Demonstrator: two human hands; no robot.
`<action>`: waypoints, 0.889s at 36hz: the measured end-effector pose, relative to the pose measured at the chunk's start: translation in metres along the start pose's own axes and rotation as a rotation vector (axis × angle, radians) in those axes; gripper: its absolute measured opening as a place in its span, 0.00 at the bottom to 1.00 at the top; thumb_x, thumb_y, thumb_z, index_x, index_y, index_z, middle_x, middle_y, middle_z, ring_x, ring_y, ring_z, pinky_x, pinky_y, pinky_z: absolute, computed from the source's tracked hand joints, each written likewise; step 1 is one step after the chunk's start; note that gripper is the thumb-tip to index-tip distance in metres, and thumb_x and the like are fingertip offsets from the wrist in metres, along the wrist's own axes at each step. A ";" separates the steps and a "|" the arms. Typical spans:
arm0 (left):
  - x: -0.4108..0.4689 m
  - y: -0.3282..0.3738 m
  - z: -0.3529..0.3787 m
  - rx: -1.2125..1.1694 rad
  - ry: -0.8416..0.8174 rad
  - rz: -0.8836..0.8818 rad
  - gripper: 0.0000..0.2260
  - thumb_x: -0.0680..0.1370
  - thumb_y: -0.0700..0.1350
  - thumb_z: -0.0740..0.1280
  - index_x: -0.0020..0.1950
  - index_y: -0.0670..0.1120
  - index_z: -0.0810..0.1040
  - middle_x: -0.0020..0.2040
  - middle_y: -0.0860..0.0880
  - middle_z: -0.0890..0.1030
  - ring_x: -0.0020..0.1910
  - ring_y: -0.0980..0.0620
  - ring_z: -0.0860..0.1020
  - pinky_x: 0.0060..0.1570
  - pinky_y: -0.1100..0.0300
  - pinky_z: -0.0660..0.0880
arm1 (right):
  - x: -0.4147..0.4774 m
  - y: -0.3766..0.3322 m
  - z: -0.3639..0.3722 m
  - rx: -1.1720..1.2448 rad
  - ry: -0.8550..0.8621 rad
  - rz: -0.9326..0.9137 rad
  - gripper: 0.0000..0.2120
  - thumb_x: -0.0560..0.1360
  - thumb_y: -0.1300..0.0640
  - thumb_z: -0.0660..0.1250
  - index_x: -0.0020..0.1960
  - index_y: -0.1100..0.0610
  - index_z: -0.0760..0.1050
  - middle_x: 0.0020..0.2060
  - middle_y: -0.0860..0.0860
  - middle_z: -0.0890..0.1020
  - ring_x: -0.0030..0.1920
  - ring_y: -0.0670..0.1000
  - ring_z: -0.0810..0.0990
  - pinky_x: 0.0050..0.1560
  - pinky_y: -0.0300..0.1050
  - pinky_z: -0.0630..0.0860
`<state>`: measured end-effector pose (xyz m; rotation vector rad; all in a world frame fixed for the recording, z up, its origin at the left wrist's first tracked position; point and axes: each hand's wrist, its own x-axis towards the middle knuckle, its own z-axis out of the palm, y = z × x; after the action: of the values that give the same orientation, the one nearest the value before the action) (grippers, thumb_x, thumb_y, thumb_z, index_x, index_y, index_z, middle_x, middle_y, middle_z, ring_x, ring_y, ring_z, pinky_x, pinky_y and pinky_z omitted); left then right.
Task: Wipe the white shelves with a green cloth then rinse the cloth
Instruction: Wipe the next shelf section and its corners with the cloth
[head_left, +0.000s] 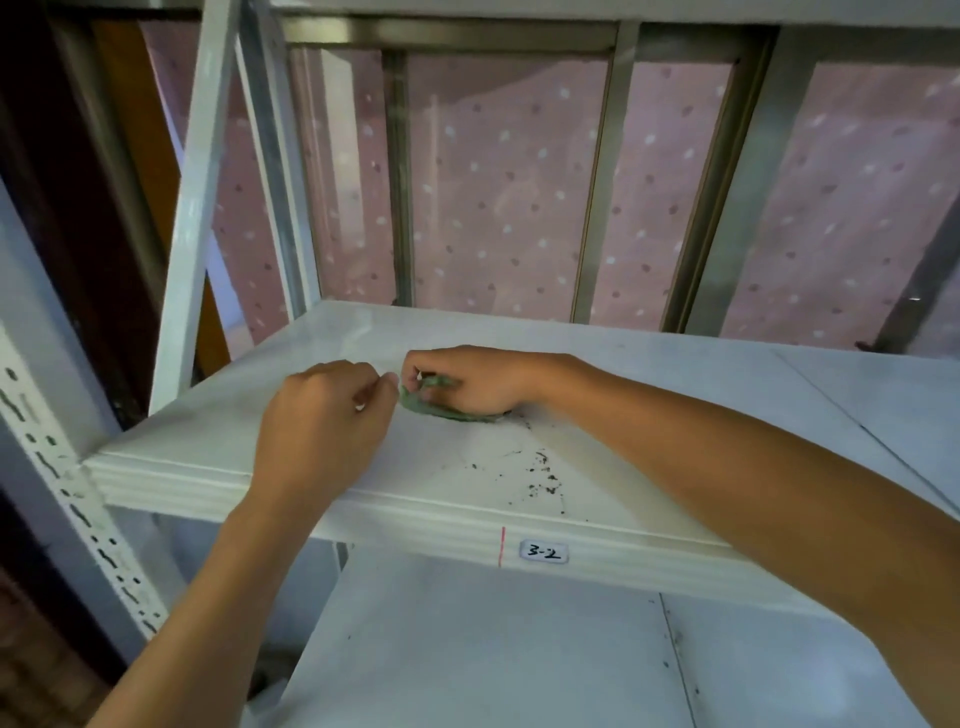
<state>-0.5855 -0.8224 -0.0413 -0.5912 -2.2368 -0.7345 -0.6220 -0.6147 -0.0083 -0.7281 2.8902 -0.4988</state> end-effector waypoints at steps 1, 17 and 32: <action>0.001 0.001 -0.001 -0.019 0.013 -0.007 0.19 0.79 0.53 0.62 0.34 0.43 0.79 0.31 0.45 0.80 0.31 0.43 0.75 0.34 0.48 0.75 | -0.004 -0.010 0.003 0.003 -0.023 -0.020 0.04 0.80 0.47 0.58 0.49 0.37 0.68 0.50 0.47 0.78 0.51 0.57 0.78 0.56 0.59 0.76; -0.001 0.010 -0.028 -0.573 0.169 -0.567 0.15 0.78 0.45 0.65 0.32 0.45 0.82 0.32 0.50 0.82 0.33 0.53 0.77 0.42 0.57 0.72 | -0.037 -0.077 0.008 -0.272 -0.118 -0.333 0.07 0.79 0.64 0.60 0.54 0.55 0.73 0.49 0.49 0.74 0.52 0.52 0.70 0.52 0.47 0.69; -0.003 0.008 -0.025 -0.558 0.179 -0.572 0.17 0.80 0.47 0.65 0.34 0.43 0.82 0.33 0.48 0.82 0.34 0.56 0.77 0.38 0.65 0.69 | -0.002 0.034 -0.027 -0.197 0.086 0.148 0.13 0.80 0.64 0.58 0.55 0.46 0.71 0.57 0.50 0.75 0.59 0.54 0.74 0.63 0.49 0.70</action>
<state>-0.5668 -0.8337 -0.0257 -0.1066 -2.0314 -1.6601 -0.6407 -0.5776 0.0052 -0.5217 3.0749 -0.2362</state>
